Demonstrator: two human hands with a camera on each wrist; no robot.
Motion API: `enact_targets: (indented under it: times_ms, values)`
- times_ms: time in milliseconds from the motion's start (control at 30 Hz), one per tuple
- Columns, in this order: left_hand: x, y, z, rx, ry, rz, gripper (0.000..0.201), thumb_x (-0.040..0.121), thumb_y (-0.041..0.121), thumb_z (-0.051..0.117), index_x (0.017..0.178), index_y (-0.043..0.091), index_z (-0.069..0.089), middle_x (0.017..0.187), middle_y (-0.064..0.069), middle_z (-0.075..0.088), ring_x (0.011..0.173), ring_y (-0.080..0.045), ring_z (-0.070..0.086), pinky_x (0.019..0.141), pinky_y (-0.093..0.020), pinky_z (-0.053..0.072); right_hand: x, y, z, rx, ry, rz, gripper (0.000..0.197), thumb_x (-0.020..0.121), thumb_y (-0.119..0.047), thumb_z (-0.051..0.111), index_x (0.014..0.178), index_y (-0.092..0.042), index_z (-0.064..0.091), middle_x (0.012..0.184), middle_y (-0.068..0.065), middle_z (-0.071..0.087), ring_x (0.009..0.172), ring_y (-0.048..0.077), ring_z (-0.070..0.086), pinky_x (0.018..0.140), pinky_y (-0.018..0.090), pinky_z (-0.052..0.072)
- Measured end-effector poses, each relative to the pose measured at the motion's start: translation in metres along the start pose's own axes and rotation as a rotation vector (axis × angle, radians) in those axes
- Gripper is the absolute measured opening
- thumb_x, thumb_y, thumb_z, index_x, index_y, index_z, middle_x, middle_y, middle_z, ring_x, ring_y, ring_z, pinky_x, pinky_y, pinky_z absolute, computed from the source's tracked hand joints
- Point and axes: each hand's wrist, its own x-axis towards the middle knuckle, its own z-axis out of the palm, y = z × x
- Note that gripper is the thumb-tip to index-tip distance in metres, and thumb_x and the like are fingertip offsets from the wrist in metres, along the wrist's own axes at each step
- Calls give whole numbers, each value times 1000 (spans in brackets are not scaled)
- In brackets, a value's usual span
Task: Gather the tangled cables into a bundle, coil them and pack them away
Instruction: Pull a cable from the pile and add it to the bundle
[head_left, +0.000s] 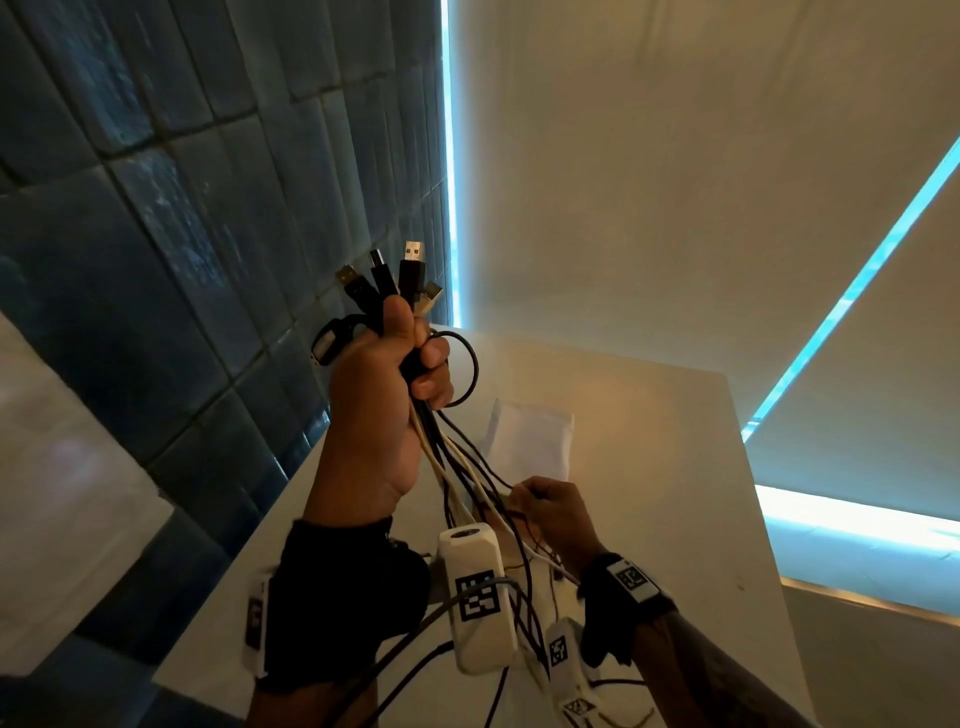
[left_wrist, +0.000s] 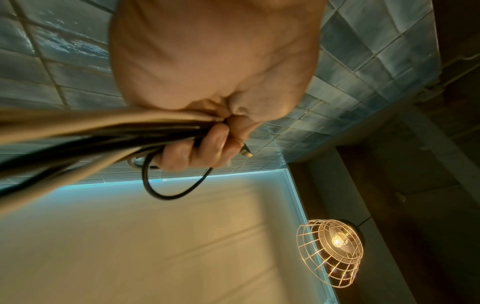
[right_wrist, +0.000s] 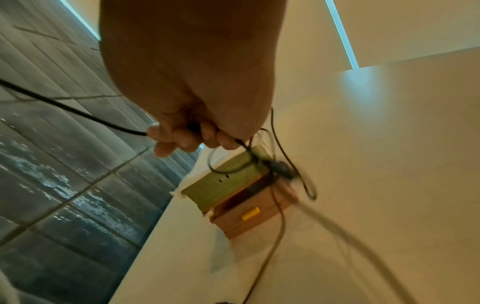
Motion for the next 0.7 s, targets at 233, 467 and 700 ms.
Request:
enact_targets:
  times_ms: [233, 467, 700]
  values:
    - [9, -4, -6, 51, 42, -47, 38, 101, 35, 32, 69, 16, 41, 52, 9, 45, 39, -4, 32, 44, -20, 27, -1, -26, -15, 46, 207, -18, 15, 87, -14, 63, 76, -9, 71, 68, 1, 64, 63, 15, 54, 56, 29, 43]
    - [18, -29, 0, 168, 199, -136, 38, 102, 30, 36, 70, 14, 47, 53, 3, 54, 46, -10, 43, 48, -24, 30, -18, -115, -17, 509, -1, -132, 15, 92, -2, 49, 92, 6, 62, 62, 5, 43, 54, 13, 33, 51, 26, 24]
    - [14, -37, 3, 136, 178, -216, 29, 103, 32, 33, 86, 17, 51, 68, -5, 69, 58, -16, 58, 58, -29, 39, -51, -157, -11, 382, -315, -425, 16, 94, 1, 48, 89, 3, 63, 66, -4, 57, 58, 10, 41, 55, 21, 34]
